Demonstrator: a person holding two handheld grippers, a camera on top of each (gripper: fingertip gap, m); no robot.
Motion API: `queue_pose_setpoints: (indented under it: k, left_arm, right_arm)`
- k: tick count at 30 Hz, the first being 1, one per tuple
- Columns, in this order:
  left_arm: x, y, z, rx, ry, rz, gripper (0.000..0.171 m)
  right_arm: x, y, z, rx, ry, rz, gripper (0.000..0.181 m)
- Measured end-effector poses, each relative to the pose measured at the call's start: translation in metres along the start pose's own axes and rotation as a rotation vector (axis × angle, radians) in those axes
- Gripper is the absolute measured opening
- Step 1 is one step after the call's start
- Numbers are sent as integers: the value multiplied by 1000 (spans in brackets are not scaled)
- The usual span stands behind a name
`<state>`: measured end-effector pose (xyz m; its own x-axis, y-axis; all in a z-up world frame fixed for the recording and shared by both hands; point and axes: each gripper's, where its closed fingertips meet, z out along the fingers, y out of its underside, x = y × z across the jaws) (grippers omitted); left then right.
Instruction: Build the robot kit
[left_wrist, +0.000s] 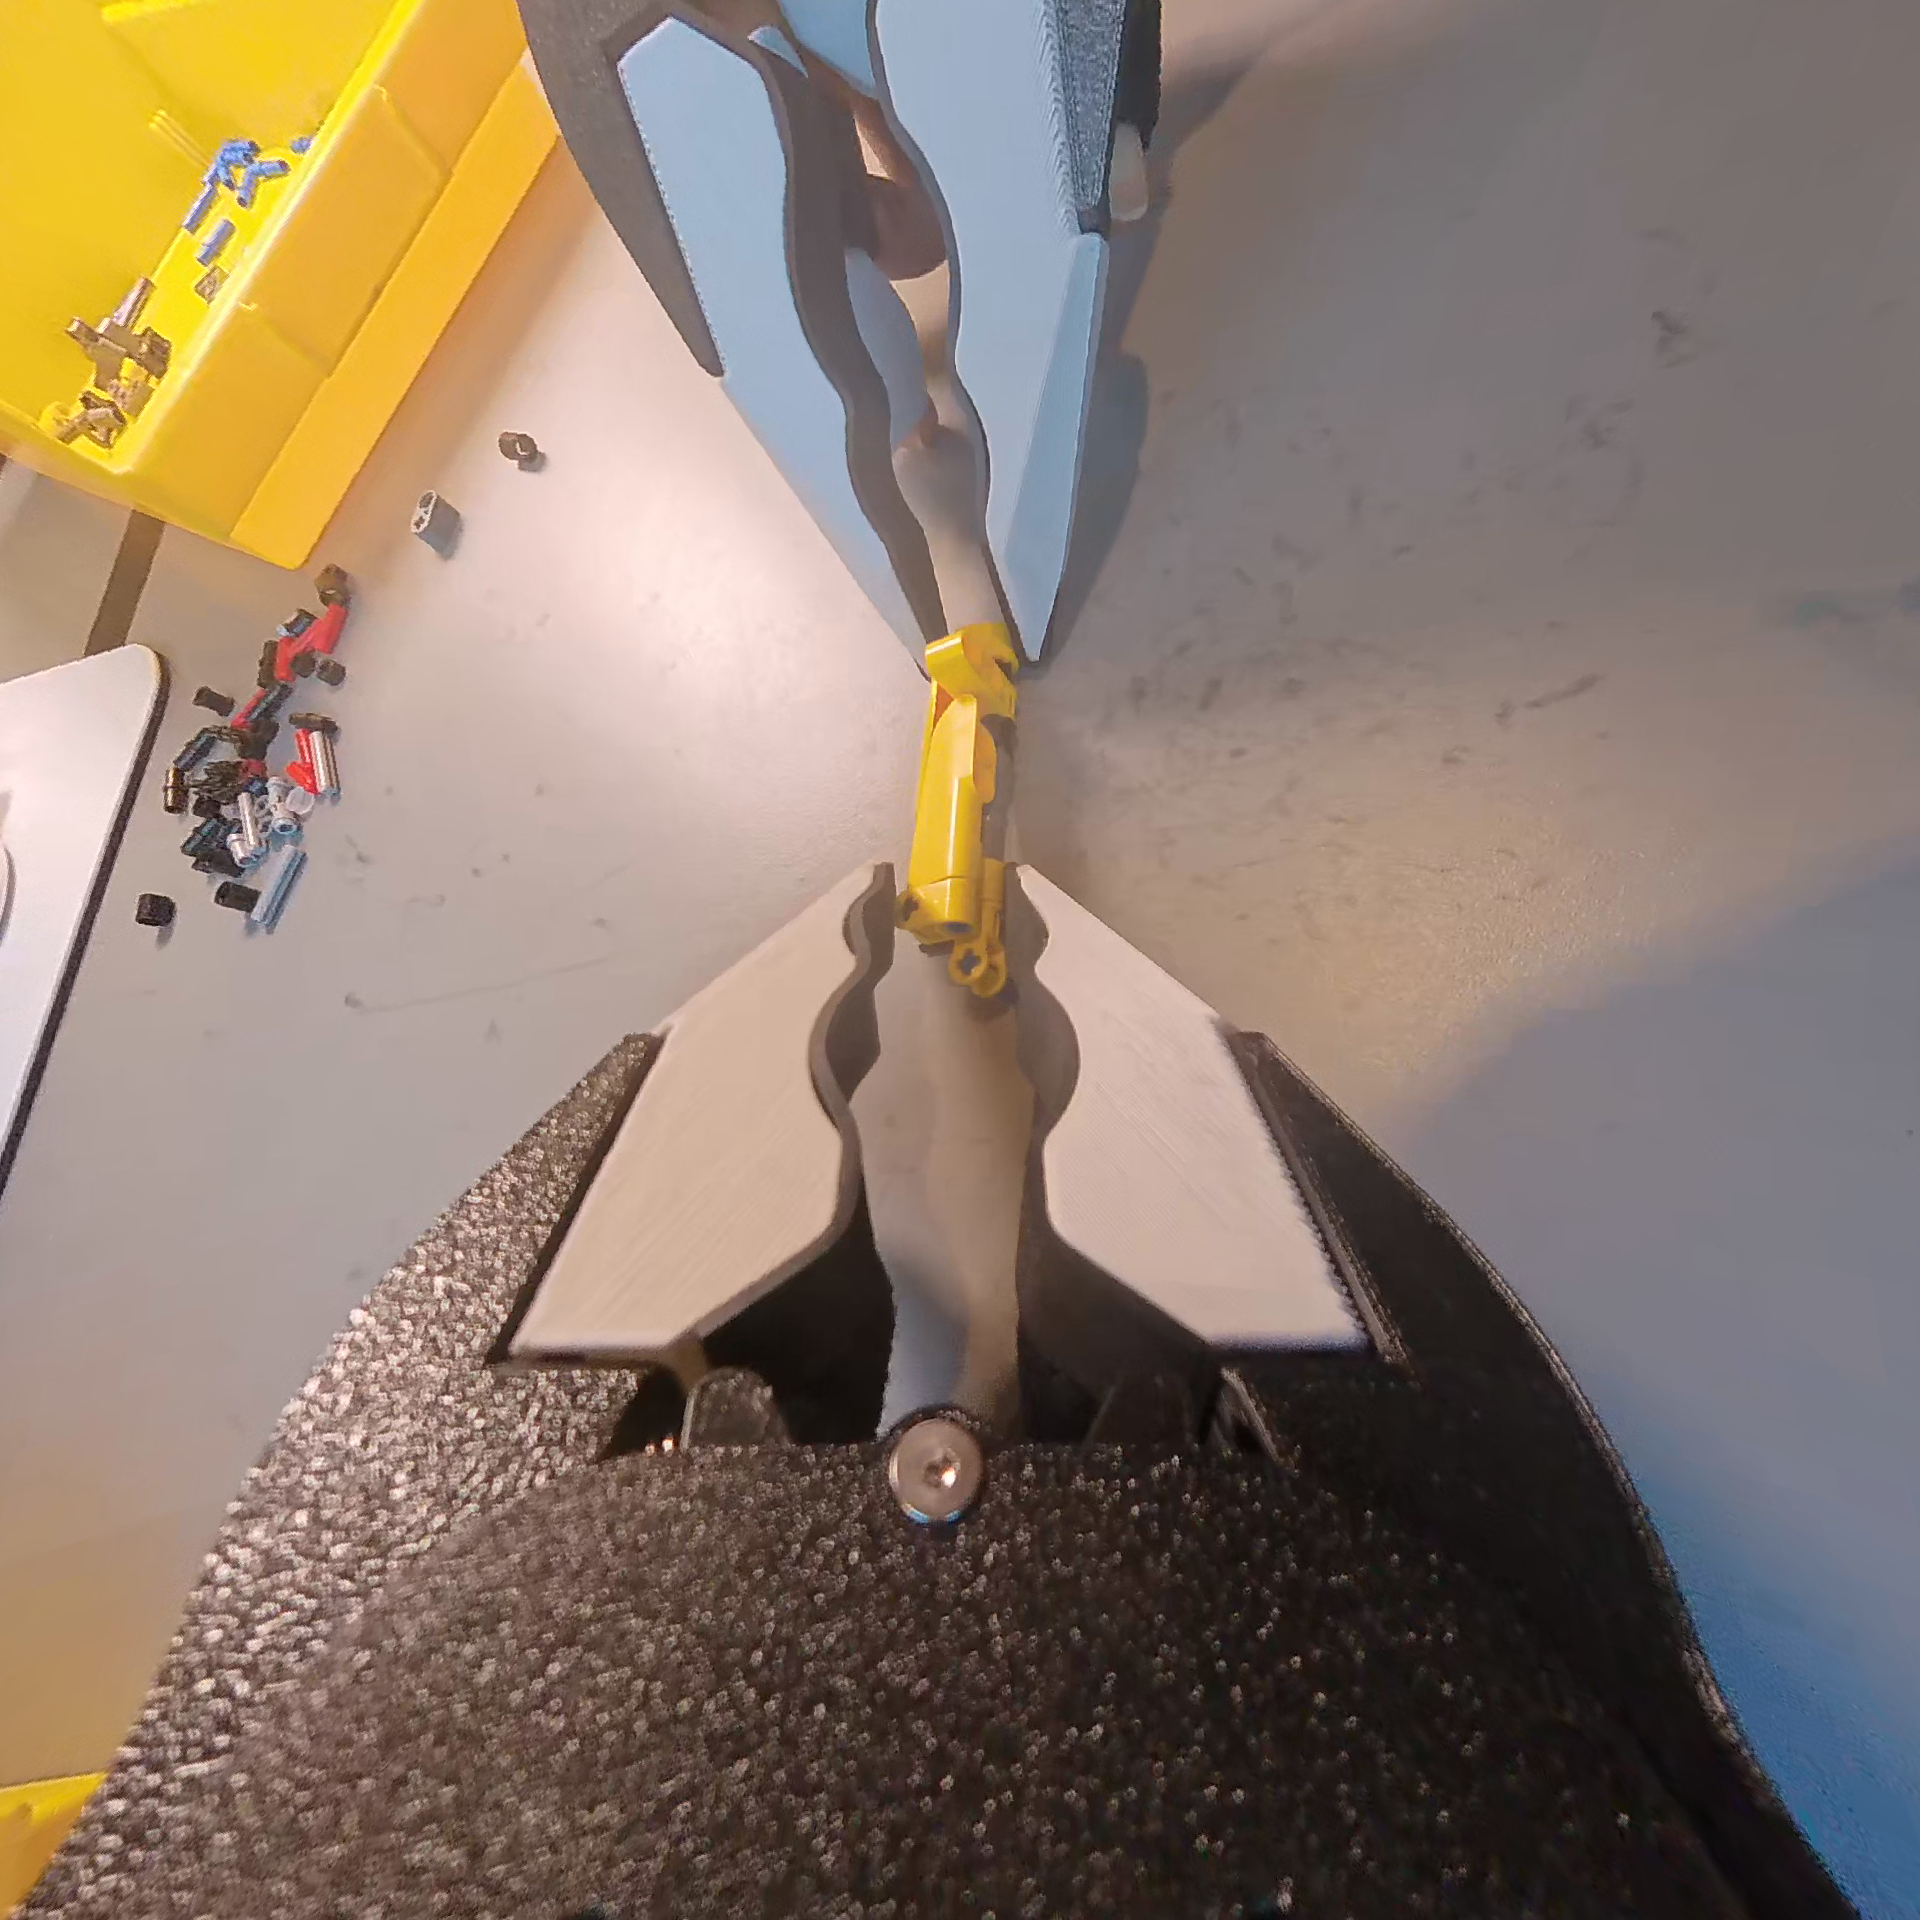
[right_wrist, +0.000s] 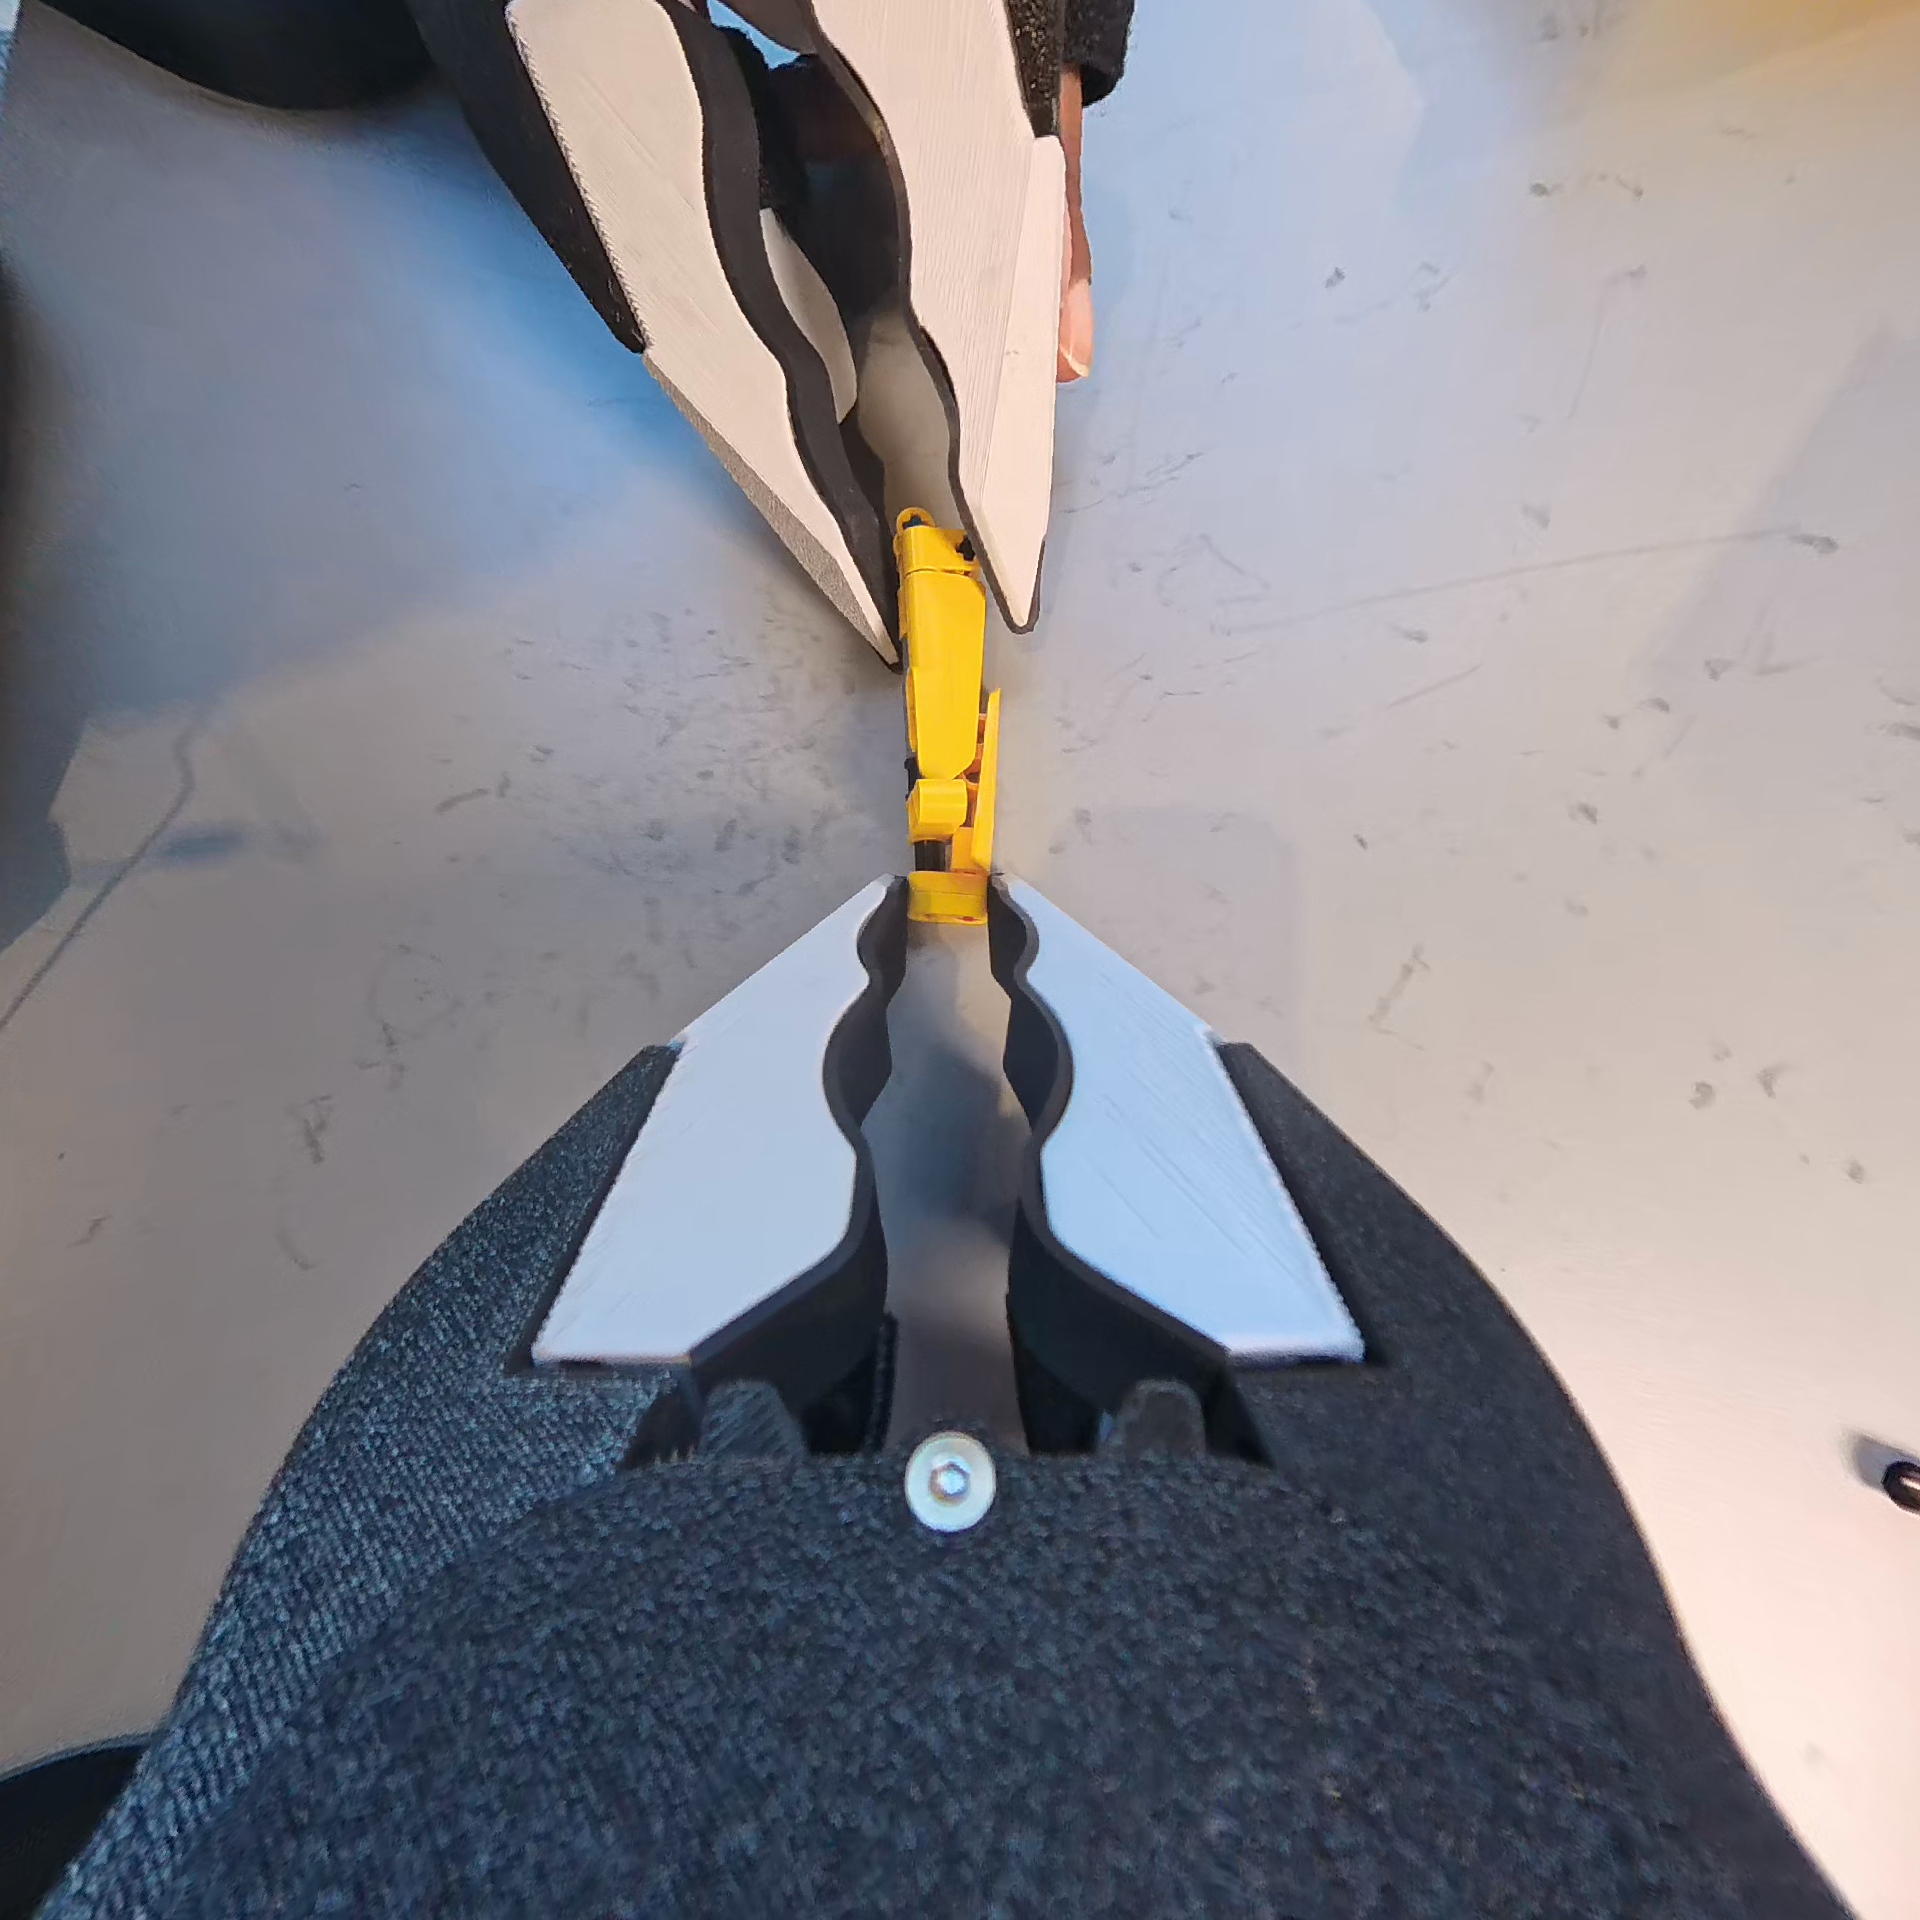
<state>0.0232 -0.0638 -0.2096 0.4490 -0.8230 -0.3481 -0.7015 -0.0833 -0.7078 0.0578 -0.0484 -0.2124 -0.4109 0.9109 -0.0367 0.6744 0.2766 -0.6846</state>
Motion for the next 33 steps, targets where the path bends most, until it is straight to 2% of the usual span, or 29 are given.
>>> queue_pose_setpoints:
  k: [15,22,33]
  left_arm:
    - [0,-1,0,-11,-51,44,19]
    - [0,0,1,-7,-18,22,19]
    - [-5,1,-1,-2,-43,7,20]
  right_arm:
    - [2,-6,4,20,30,3,13]
    - [2,-5,4,14,22,-18,14]
    - [6,-1,0,17,62,-33,23]
